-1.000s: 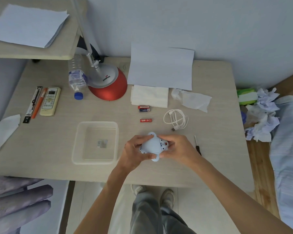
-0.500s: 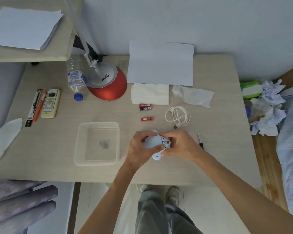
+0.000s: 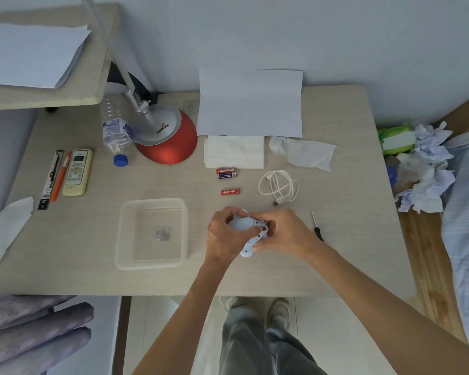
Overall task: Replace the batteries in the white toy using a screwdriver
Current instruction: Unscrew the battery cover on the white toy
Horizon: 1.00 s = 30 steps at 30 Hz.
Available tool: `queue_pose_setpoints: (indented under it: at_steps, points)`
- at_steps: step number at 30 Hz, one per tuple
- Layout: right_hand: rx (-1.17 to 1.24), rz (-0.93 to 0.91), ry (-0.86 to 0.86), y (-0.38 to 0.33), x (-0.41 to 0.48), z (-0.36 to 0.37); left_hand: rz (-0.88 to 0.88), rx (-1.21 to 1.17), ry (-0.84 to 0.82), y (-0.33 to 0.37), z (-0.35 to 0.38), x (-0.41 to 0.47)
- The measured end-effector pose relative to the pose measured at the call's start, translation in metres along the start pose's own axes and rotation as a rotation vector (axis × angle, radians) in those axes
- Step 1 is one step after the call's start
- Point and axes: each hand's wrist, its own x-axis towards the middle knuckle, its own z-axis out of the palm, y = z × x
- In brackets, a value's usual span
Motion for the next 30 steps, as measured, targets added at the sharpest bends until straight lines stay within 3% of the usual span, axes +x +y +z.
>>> queue_pose_setpoints:
  at_steps: [7, 30]
  points:
    - [-0.016, 0.004, 0.008, 0.002, 0.002, 0.001, -0.036, 0.045, -0.005, 0.012, 0.006, -0.002]
    - [0.023, 0.026, 0.021, 0.002, -0.003, 0.001, 0.174, -0.039, 0.011, -0.009, -0.003, -0.007]
